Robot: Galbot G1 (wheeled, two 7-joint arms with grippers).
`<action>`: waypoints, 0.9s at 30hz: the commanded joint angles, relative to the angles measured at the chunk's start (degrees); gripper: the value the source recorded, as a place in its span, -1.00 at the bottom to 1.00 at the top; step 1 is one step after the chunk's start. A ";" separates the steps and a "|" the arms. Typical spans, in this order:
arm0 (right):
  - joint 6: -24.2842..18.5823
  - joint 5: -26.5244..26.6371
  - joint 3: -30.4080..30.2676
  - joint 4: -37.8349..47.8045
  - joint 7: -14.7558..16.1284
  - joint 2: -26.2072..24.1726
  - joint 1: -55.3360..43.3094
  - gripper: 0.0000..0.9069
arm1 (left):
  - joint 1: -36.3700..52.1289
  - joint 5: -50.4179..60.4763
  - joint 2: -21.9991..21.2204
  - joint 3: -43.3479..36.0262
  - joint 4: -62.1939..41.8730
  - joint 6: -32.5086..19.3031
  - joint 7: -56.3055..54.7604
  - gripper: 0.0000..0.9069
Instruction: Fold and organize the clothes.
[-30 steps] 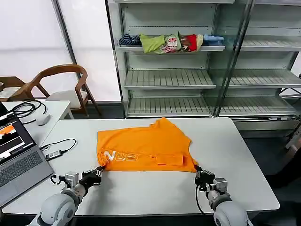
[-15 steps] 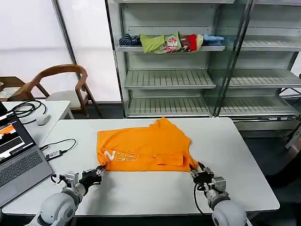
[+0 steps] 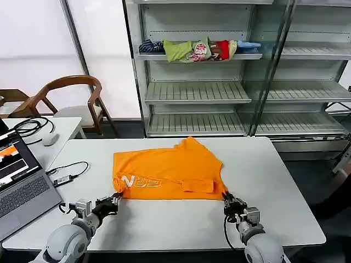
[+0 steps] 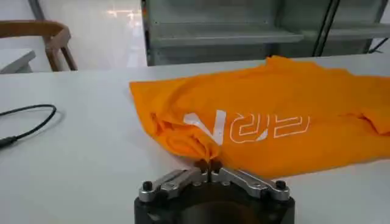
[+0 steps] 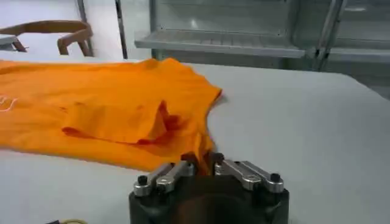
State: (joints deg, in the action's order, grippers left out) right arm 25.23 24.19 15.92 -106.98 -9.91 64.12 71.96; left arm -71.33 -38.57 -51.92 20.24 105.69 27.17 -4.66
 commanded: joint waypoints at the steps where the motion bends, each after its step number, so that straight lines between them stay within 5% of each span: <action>1: 0.32 0.30 -0.03 -0.71 0.02 -0.13 0.95 -1.00 | -1.68 -0.04 -0.01 0.41 1.15 -0.04 0.17 -0.96; 17: -5.25 -4.17 10.21 -14.23 3.26 -4.06 20.38 -1.00 | -21.18 0.55 0.73 7.21 15.58 -1.85 0.30 -0.96; 27: -5.71 -4.21 11.84 -17.25 3.06 -4.54 25.57 -1.00 | -27.91 2.47 2.09 10.50 15.93 -3.31 1.72 -0.96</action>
State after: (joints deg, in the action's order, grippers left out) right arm 20.78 20.74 25.73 -120.99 -7.11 59.86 92.15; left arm -90.24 -37.07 -50.36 27.65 118.54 24.48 -3.48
